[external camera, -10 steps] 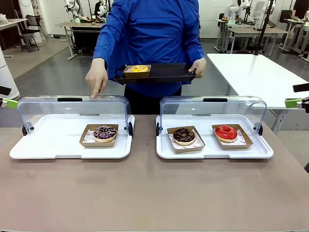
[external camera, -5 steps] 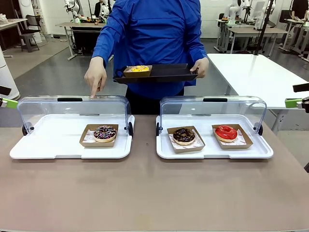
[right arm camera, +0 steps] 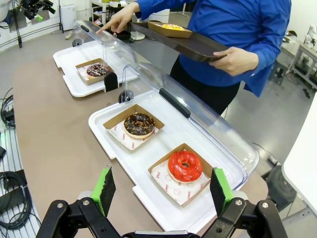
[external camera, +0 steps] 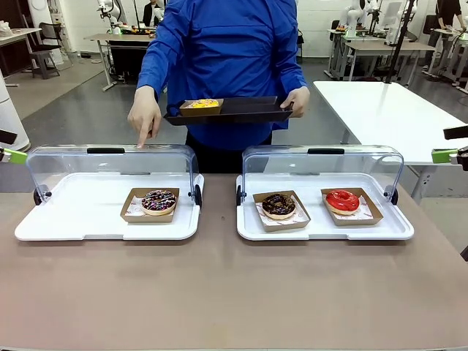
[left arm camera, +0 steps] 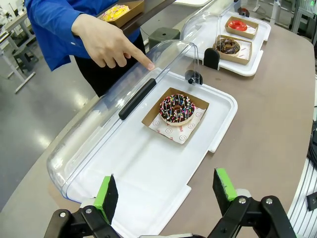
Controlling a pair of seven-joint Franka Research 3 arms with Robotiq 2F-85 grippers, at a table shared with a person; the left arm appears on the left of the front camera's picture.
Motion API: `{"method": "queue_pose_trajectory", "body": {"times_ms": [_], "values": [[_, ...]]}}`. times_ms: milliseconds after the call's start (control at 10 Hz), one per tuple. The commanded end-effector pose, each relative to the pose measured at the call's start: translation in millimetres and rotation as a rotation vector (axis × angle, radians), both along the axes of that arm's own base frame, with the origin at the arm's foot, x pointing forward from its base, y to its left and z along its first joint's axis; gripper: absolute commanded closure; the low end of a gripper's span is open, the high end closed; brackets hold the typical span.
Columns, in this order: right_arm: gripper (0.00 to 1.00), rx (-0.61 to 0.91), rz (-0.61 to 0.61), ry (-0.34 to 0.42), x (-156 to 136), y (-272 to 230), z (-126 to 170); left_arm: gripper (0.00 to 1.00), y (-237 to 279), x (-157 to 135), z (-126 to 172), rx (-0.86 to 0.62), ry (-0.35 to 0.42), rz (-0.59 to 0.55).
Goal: Provide the desired donut to the person.
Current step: Pick up and lift the Paper togo box containing the Donut pointed at by the person.
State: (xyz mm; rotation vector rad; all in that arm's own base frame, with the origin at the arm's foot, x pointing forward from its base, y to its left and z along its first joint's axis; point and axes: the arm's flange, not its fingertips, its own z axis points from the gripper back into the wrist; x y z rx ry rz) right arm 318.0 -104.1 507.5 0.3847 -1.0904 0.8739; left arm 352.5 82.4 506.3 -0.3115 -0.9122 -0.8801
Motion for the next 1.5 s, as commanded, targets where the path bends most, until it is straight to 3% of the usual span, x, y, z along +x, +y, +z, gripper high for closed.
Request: {"method": "queue_pose_trajectory", "body": {"times_ms": [0, 1300, 1400], "values": [[0.00, 0.021, 0.007, -0.027, 5, 1, -2, 0.00, 2, -1, 0, -0.007, 0.008, 0.004], [0.00, 0.021, 0.007, -0.027, 5, 1, -2, 0.00, 0, 0, 0, 0.000, 0.000, 0.000], [0.00, 0.021, 0.007, -0.027, 5, 1, -2, 0.00, -36, -3, 20, 0.122, 0.016, -0.011]]}}
